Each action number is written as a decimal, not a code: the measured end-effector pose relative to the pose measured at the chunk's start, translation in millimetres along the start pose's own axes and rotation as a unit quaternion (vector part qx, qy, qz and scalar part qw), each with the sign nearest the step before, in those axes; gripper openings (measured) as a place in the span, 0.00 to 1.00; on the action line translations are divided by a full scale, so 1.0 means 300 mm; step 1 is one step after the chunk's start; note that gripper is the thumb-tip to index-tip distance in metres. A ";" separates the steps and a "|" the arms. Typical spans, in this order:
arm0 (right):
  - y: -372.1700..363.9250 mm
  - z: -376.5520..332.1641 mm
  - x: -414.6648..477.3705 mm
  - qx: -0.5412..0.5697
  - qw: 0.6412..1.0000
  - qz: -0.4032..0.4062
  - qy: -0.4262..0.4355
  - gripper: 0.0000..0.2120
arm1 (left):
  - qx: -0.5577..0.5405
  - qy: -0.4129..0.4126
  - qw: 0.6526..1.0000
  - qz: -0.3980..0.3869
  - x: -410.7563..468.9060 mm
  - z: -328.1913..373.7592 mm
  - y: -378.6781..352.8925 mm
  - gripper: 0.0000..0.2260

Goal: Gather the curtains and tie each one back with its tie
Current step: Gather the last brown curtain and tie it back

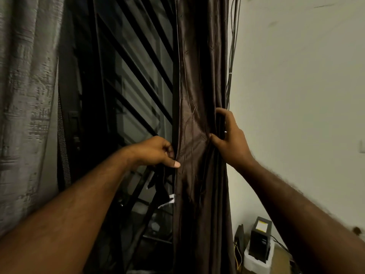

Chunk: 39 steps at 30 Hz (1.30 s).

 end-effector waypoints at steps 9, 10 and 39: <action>-0.014 -0.006 -0.050 -0.007 0.998 0.063 -0.002 0.43 | 0.026 0.002 1.000 0.003 0.001 -0.019 -0.048 0.26; -0.016 0.001 -0.051 0.003 0.998 0.068 -0.016 0.42 | 0.037 0.007 0.999 -0.001 -0.002 -0.025 -0.064 0.28; -0.097 -0.046 -0.155 0.170 0.983 0.066 -0.013 0.13 | -0.415 0.045 0.902 0.108 -0.032 0.065 -0.032 0.27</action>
Point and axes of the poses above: each hand's wrist, its own x-axis towards the middle knuckle, its own y-axis out of the back of the hand, z = x × y, the point moved 7 cm from there along x, towards the middle knuckle
